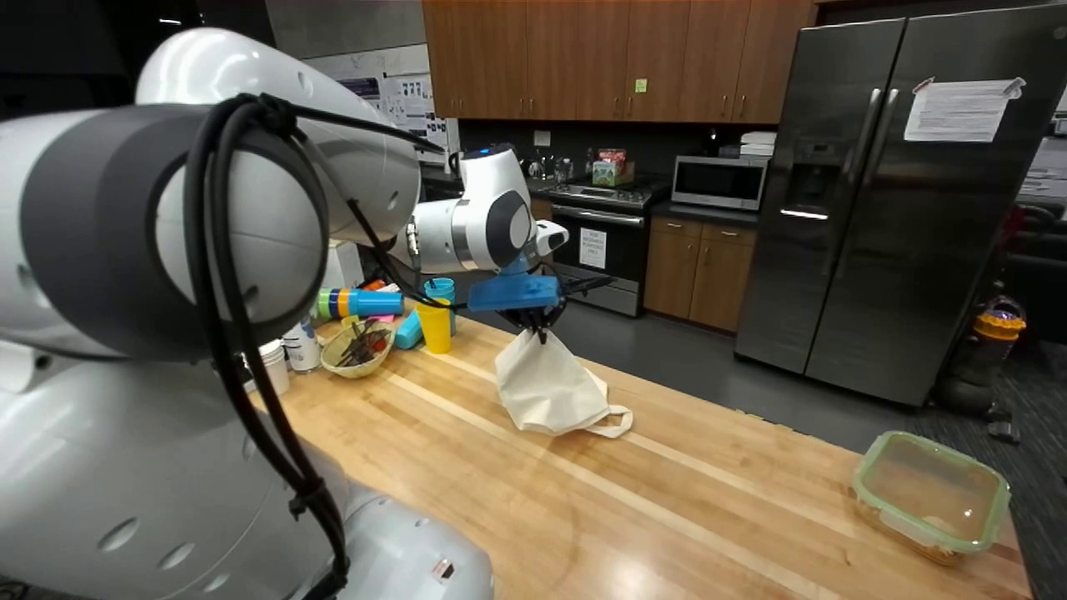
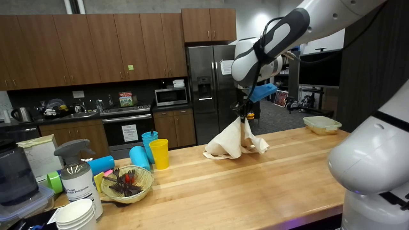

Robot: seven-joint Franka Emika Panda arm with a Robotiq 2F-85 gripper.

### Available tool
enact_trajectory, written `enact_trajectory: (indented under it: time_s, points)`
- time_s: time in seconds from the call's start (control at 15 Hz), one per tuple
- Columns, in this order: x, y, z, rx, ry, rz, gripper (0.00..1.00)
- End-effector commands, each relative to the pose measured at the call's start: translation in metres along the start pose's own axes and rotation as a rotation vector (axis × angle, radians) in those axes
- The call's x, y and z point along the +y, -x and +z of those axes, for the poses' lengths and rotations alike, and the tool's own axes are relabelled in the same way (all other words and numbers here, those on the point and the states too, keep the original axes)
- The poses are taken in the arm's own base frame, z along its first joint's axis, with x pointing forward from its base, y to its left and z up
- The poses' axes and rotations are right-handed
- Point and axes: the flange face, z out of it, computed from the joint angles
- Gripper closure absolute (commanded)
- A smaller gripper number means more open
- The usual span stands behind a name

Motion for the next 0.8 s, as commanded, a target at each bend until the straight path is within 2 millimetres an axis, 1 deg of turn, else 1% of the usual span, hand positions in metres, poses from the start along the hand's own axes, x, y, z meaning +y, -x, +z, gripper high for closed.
enact_trajectory:
  time_s: [0.0,0.07,0.2,0.4,0.53,0.73]
  points:
    - [-0.027,0.018,-0.009,0.028,0.019,-0.01,0.99]
    - [-0.033,0.022,-0.007,0.022,0.02,-0.011,0.99]
    - [-0.04,0.028,0.002,-0.003,0.011,0.001,0.99]
    - [-0.042,0.04,0.026,-0.068,-0.017,0.03,0.99]
    - [-0.036,0.045,0.04,-0.107,-0.028,0.057,0.99]
    - [-0.016,0.051,0.054,-0.145,-0.03,0.107,0.99]
